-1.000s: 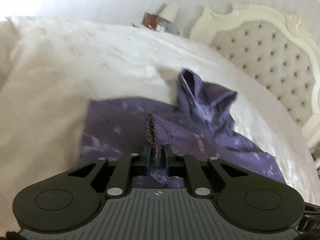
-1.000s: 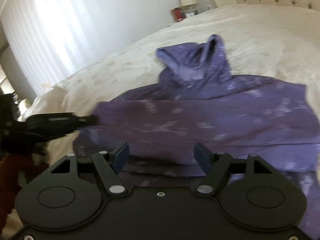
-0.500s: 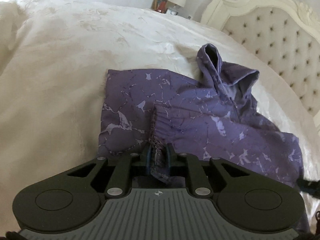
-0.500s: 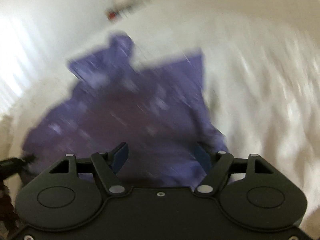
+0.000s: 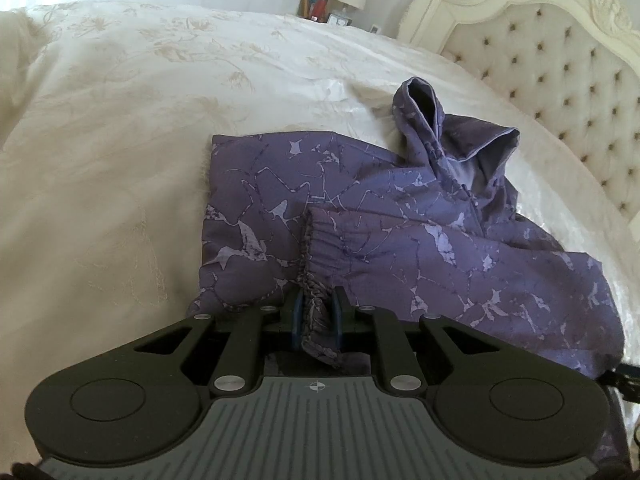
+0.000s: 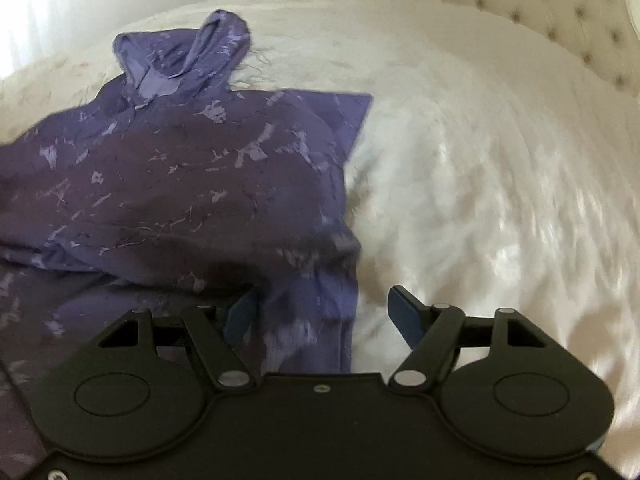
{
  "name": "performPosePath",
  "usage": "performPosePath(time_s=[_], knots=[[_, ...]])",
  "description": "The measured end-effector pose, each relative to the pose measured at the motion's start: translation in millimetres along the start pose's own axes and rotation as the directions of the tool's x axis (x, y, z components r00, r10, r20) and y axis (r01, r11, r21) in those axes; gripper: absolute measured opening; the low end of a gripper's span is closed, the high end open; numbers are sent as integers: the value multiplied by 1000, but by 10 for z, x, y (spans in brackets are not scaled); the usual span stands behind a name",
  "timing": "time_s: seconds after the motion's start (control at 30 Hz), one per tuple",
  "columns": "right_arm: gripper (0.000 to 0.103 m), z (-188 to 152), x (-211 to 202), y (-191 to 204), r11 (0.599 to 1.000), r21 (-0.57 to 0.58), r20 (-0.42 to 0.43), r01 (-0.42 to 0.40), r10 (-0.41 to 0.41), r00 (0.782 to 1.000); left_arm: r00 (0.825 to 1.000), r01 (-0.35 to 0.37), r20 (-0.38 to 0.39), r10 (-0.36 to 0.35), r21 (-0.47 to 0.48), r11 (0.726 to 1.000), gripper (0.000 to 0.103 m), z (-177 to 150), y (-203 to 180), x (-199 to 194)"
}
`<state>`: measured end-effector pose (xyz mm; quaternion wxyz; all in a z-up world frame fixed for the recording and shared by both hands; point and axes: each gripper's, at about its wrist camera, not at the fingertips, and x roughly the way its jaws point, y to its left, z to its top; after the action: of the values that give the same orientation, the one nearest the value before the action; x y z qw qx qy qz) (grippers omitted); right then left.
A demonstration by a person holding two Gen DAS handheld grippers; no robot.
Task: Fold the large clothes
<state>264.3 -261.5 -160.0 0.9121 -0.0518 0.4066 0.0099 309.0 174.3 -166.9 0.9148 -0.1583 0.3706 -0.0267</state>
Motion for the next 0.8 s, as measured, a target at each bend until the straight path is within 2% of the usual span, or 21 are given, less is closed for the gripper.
performPosePath(time_s=[0.07, 0.13, 0.17, 0.27, 0.4, 0.57, 0.67, 0.8], knots=[[73, 29, 29, -5, 999, -29, 55, 29, -28, 998, 1000, 2, -1, -2, 3, 1000, 17, 2, 1, -1], [73, 12, 95, -189, 995, 88, 40, 53, -57, 998, 1000, 10, -5, -10, 9, 1000, 18, -2, -2, 5], [74, -30, 138, -314, 982, 160, 9, 99, -102, 995, 1000, 9, -2, -9, 11, 1000, 18, -7, -4, 4], [74, -169, 130, -537, 962, 271, -4, 35, -35, 999, 1000, 9, -2, -9, 11, 1000, 18, -14, -6, 7], [74, -180, -90, -559, 966, 254, 15, 48, -53, 998, 1000, 12, -11, -12, 15, 1000, 18, 1, -7, 9], [75, 44, -343, -646, 945, 328, 117, -18, -22, 993, 999, 22, -32, -21, 31, 999, 18, 34, 0, 29], [75, 284, -282, -579, 949, 304, 138, -81, 41, 990, 999, 28, -37, -27, 24, 999, 18, 36, 9, 35], [75, 559, 17, -387, 966, 238, 122, -96, 69, 990, 999, 27, -37, -26, 25, 999, 18, 32, 7, 38]])
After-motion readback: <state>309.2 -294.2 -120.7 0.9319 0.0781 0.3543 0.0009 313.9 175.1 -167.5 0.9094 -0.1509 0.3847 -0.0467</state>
